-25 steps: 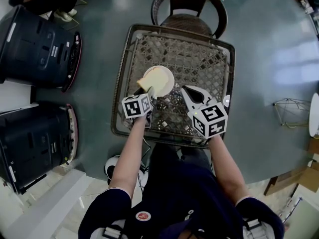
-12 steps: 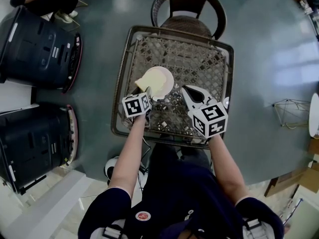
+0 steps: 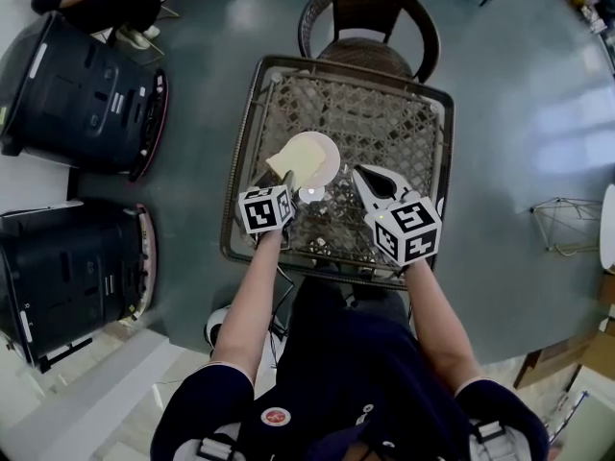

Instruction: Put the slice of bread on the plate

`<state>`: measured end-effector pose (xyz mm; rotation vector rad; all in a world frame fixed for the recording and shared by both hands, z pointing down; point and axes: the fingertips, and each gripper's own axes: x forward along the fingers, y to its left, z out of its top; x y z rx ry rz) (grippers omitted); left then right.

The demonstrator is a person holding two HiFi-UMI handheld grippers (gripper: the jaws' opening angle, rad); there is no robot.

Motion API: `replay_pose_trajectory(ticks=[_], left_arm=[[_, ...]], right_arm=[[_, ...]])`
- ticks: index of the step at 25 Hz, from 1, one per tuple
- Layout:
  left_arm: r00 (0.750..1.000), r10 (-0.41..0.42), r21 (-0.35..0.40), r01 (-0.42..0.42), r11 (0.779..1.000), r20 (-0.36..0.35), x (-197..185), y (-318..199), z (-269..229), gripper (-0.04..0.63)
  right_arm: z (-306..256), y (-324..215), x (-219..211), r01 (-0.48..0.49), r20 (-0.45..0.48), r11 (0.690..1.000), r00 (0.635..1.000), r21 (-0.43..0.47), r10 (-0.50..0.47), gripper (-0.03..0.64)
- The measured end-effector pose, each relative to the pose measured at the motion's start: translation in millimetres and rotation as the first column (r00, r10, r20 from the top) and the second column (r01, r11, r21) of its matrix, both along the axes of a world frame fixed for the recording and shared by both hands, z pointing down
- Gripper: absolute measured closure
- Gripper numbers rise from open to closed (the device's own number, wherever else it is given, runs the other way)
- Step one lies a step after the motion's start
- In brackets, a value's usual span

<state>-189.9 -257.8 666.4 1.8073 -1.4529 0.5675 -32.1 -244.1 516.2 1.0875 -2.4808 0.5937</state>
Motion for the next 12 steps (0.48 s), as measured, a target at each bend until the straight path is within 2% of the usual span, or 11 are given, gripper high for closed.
replay_pose_trajectory(ticks=[3, 7, 12], left_arm=[[0.998, 0.061, 0.067, -0.061, 0.996, 0.0, 12, 5, -22, 0.382], [0.989, 0.146, 0.172, -0.147, 0.974, 0.019, 31, 12, -56, 0.388], [0.977, 0.204, 0.298, -0.213, 0.93, 0.062, 46, 23, -101, 0.495]], right_arm=[[-4, 1, 1, 0.001, 0.008, 1.0, 1.0, 0.008, -0.001, 0.611], [-12, 0, 0, 0.005, 0.025, 1.0, 1.0, 0.028, -0.006, 0.611], [-22, 5, -5, 0.016, 0.049, 0.999, 0.999, 0.047, -0.018, 0.611]])
